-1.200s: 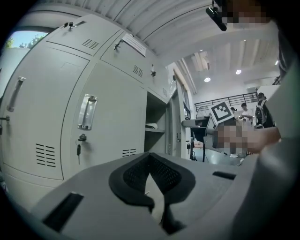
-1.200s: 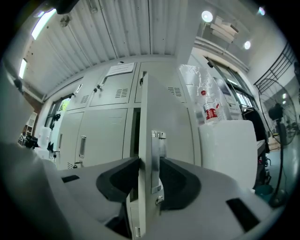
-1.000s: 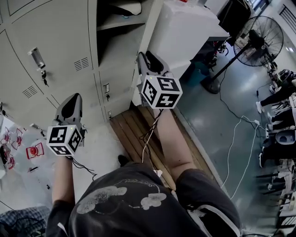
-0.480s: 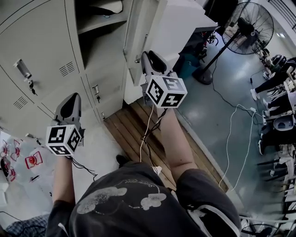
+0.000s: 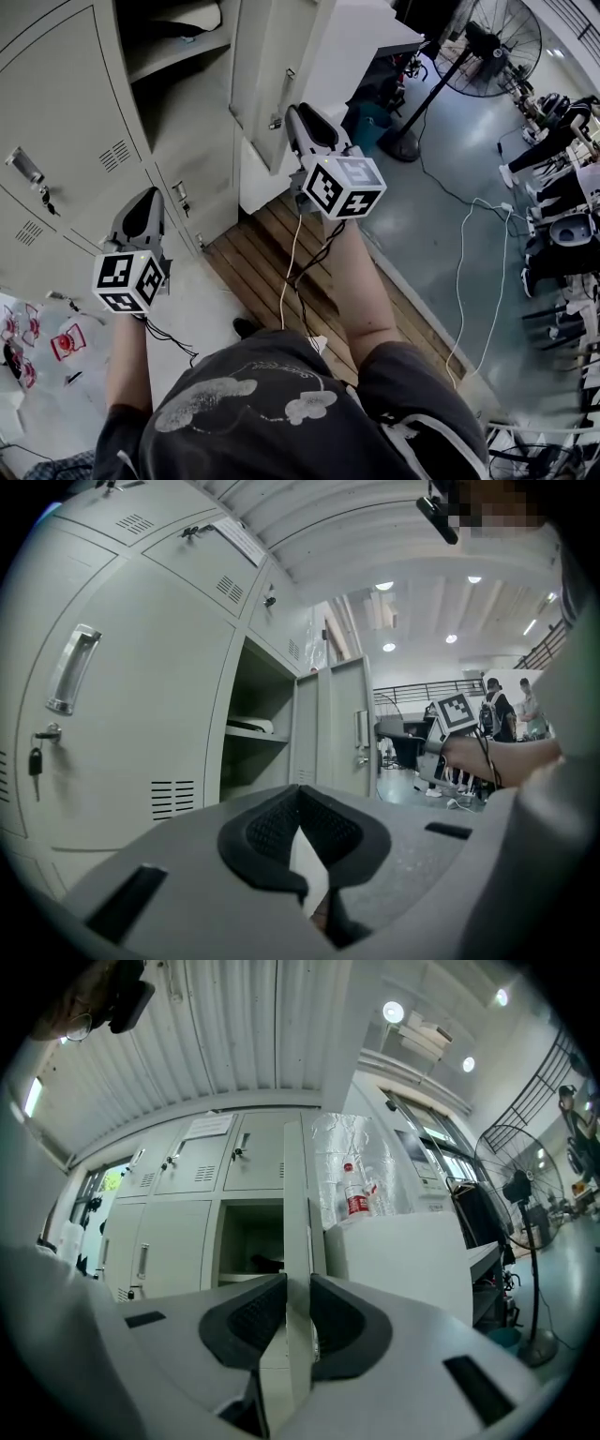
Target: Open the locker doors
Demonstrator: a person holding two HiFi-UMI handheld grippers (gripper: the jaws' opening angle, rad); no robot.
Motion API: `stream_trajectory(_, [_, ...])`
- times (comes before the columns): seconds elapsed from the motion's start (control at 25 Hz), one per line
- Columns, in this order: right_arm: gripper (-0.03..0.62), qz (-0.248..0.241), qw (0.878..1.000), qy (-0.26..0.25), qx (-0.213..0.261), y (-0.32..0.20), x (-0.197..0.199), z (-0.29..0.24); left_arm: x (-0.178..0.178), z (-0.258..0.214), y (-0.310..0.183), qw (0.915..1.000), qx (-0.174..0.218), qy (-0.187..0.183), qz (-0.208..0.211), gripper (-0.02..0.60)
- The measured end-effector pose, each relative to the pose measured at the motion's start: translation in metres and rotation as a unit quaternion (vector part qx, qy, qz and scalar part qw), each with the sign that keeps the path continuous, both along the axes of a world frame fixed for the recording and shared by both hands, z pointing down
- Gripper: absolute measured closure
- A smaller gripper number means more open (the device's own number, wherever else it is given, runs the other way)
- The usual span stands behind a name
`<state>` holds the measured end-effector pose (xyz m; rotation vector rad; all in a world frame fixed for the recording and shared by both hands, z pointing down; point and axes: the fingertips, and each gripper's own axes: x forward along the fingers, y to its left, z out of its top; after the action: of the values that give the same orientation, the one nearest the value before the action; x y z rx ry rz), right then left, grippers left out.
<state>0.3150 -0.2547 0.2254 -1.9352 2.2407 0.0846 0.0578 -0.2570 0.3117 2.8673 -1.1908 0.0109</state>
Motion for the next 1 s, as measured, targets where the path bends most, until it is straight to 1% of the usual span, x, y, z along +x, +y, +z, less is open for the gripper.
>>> stream_trajectory(0.16, [0.502,0.012,1.000,-0.016,0.005,0.001,0.023,-0.003,0.015,-0.001,-0.005,0.9999,0.001,-0.004,0.013,0.572])
stream_trajectory(0.32, [0.516,0.014,0.999,-0.031,0.006,-0.001,0.043,-0.001,0.025,-0.001,-0.012,0.9998,0.002,-0.006,0.021,0.572])
stream_trajectory(0.56, [0.523,0.006,0.999,-0.050,0.016,-0.004,0.062,-0.002,0.037,-0.001,-0.022,0.9996,0.003,-0.007,0.027,0.572])
stream_trajectory(0.72, [0.528,0.009,0.998,-0.055,0.019,-0.007,0.069,-0.002,0.044,-0.001,-0.030,0.9995,0.004,-0.006,0.030,0.572])
stream_trajectory(0.84, [0.530,0.017,0.999,-0.046,0.014,-0.007,0.072,0.000,0.047,0.000,-0.033,0.9995,0.003,-0.005,0.032,0.572])
stream_trajectory(1.0, [0.530,0.020,0.999,-0.042,0.013,0.001,0.068,0.001,0.043,0.003,-0.033,0.9996,-0.002,-0.005,0.028,0.572])
